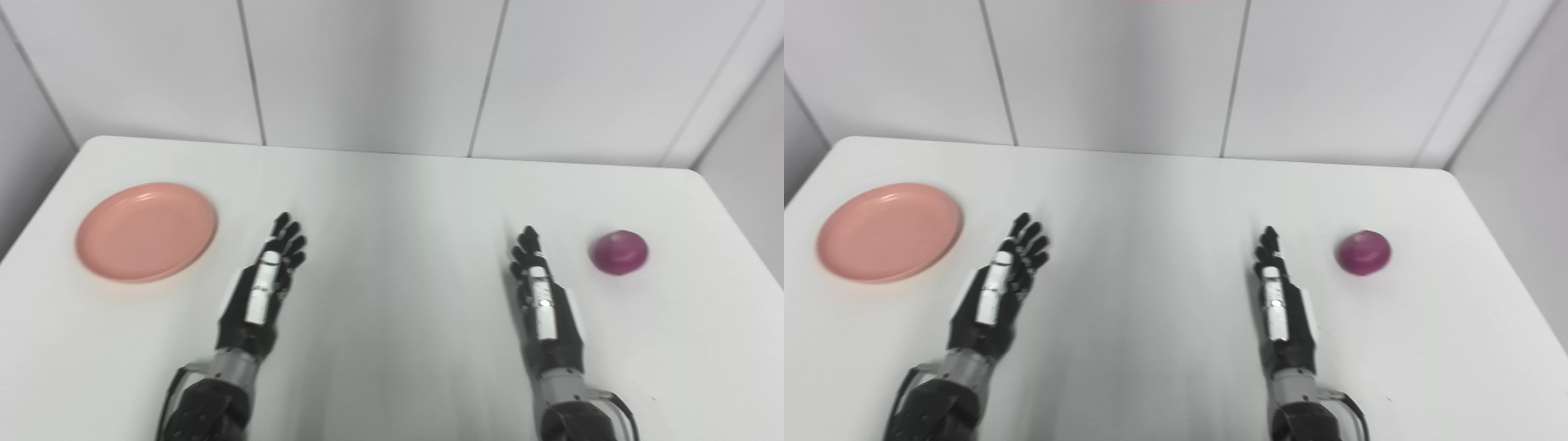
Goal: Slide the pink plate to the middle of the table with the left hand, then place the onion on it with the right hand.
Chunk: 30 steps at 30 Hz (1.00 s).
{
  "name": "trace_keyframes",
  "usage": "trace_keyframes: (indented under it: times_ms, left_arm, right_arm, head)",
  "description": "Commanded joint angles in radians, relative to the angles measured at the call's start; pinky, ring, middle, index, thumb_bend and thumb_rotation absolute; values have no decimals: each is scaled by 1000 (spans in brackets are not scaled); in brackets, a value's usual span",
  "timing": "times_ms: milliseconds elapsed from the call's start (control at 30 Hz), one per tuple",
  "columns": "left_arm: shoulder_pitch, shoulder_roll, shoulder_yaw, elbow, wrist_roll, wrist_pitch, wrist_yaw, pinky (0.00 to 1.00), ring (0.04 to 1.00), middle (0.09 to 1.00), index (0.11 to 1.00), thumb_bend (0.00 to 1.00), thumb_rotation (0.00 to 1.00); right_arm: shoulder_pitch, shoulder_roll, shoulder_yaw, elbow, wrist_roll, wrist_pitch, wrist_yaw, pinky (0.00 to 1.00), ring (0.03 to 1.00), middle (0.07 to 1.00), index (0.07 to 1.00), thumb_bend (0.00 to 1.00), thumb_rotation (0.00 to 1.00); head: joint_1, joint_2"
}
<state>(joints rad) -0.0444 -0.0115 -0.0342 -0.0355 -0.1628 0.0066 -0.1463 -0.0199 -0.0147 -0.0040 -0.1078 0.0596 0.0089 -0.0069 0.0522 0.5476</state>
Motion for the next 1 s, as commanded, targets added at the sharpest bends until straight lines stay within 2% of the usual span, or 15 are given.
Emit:
trace_keyframes:
  times_ms: [0, 267, 533, 567, 733, 967]
  left_arm:
    - [32, -17, -12, 38, 7, -37, 1, 982, 974, 986, 967, 460, 1000]
    - [31, -50, -19, 47, 30, -46, 26, 975, 966, 978, 957, 442, 1000]
    - [26, -67, -41, 59, 50, -50, 33, 996, 987, 993, 968, 412, 1000]
    - [24, -69, -45, 66, 55, -55, 35, 996, 988, 995, 969, 413, 1000]
    - [16, -88, -63, 81, 83, -58, 48, 999, 998, 1000, 977, 422, 1000]
    - [3, -110, -76, 111, 97, -89, 51, 1000, 993, 996, 983, 418, 1000]
  right_arm:
    - [16, -21, -11, 2, 7, -18, 18, 1000, 1000, 1000, 1000, 239, 1000]
    - [18, -41, -17, -8, 20, -17, 29, 1000, 1000, 1000, 1000, 155, 1000]
    - [23, -54, -28, -26, 35, -3, 35, 1000, 1000, 1000, 1000, 128, 1000]
    - [22, -56, -30, -26, 37, 0, 36, 1000, 1000, 1000, 1000, 127, 1000]
    - [21, -64, -40, -42, 61, 31, 42, 1000, 1000, 1000, 1000, 113, 1000]
    - [19, -65, -49, -67, 79, 74, 39, 1000, 1000, 1000, 1000, 120, 1000]
  head:
    - [24, -3]
    - [92, -13]
    - [190, -35]
    - [224, -44]
    - [308, -70]
    - [370, -97]
